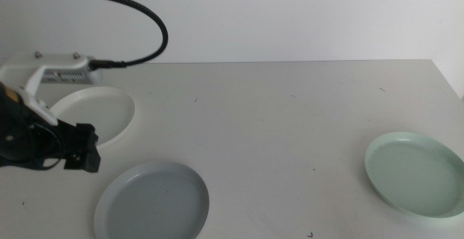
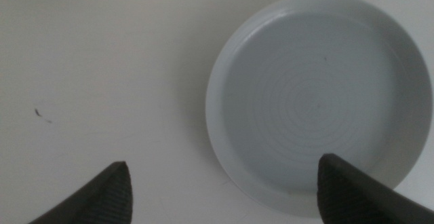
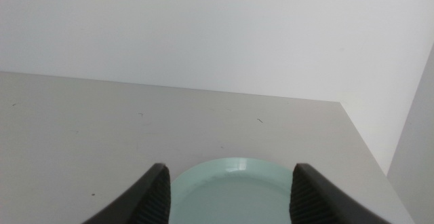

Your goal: Stack the three bowls on top of each other.

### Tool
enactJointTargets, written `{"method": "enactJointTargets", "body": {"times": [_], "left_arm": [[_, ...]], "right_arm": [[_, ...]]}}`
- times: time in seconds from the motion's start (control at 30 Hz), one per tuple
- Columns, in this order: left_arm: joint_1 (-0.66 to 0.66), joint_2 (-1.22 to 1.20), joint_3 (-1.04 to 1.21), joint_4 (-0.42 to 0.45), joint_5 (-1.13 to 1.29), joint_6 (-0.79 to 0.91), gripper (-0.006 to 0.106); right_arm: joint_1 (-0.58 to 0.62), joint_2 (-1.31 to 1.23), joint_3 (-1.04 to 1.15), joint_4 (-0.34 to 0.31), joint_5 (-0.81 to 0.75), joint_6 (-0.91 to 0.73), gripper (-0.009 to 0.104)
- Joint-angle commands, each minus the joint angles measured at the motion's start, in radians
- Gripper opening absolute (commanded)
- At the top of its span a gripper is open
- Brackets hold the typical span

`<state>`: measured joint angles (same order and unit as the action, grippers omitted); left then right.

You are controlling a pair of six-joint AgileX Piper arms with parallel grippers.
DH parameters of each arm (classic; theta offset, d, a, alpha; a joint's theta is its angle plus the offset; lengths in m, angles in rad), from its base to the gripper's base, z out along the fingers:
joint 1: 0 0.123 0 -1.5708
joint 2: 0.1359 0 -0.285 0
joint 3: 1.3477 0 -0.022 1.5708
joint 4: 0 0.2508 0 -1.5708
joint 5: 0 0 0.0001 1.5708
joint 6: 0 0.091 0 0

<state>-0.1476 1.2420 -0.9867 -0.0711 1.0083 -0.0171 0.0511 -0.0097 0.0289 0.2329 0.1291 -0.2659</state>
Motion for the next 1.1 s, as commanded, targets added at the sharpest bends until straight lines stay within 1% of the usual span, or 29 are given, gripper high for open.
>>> {"method": "enactJointTargets", "body": {"times": [0.0, 0.13, 0.37, 0.63, 0.9, 0.97, 1.07], "left_arm": [[-0.003, 0.028, 0.013, -0.038, -0.058, -0.011, 0.105], [-0.003, 0.111, 0.06, -0.072, -0.118, -0.006, 0.105], [-0.003, 0.244, 0.085, -0.08, -0.204, 0.0, 0.104], [-0.003, 0.383, 0.085, -0.101, -0.295, 0.026, 0.089], [-0.003, 0.465, 0.085, -0.105, -0.305, 0.057, 0.087], [-0.003, 0.475, 0.085, -0.107, -0.311, 0.067, 0.083], [-0.003, 0.476, 0.085, -0.107, -0.319, 0.073, 0.068]], "right_arm": [[-0.007, 0.001, -0.008, -0.01, -0.073, -0.009, 0.046], [-0.007, 0.001, -0.008, -0.01, -0.073, -0.009, 0.046], [-0.007, 0.001, -0.008, -0.01, -0.072, -0.009, 0.046], [-0.007, 0.001, -0.008, -0.01, -0.071, -0.009, 0.046], [-0.007, 0.001, -0.008, -0.01, -0.071, -0.009, 0.046], [-0.007, 0.001, -0.008, -0.01, -0.071, -0.009, 0.046], [-0.007, 0.001, -0.008, -0.01, -0.071, -0.009, 0.046]]}}
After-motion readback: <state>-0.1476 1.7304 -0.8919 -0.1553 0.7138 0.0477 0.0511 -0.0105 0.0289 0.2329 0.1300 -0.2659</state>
